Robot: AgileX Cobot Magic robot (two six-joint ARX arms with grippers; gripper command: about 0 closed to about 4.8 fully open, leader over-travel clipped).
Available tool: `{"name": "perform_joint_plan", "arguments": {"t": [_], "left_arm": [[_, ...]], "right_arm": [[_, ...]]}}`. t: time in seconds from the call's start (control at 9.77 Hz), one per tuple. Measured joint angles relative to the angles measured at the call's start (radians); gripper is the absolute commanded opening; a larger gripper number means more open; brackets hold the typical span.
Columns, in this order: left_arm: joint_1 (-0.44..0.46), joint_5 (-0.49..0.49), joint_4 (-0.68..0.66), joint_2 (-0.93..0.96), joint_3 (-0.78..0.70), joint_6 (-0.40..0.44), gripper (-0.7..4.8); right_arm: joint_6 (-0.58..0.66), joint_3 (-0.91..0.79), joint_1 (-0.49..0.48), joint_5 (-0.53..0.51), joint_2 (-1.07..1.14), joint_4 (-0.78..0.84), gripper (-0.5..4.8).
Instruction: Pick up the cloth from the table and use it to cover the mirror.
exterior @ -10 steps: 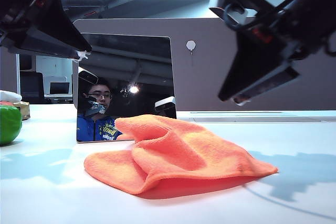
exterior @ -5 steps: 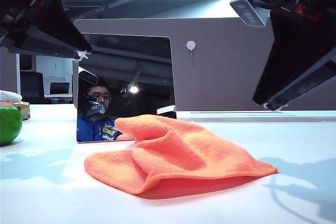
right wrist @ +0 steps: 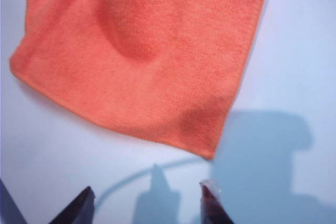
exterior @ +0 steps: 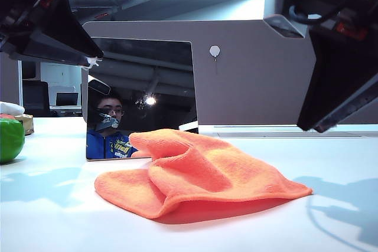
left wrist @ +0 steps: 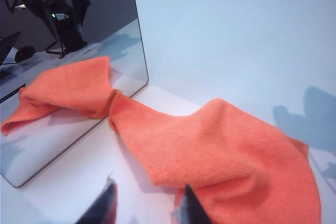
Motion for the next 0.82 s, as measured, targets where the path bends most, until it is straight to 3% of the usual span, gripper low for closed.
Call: {"name": "perform_joint_plan", "arguments": {"t": [0.2, 0.31, 0.51, 0.61, 0.82], "left_arm": [[0.000, 0.000, 0.000, 0.000, 0.000, 0.000, 1.61], [0.000, 0.000, 0.000, 0.000, 0.000, 0.000, 1.61], [0.000, 0.000, 0.000, 0.000, 0.000, 0.000, 1.61], [0.000, 0.000, -0.001, 0.000, 0.000, 0.000, 1.61], [0.000, 0.000, 0.000, 0.000, 0.000, 0.000, 1.61]], "right_arm": [[0.000, 0.000, 0.002, 0.006, 0.032, 0.001, 2.58], [0.000, 0.000, 0.108, 0.091, 0.106, 0.085, 2.66], [0.002, 0.000, 0.118, 0.127, 0.124, 0.116, 2.74], [0.005, 0.000, 0.131, 0.214, 0.195, 0.158, 2.75], [0.006, 0.000, 0.133, 0.231, 0.235, 0.169, 2.75]]}}
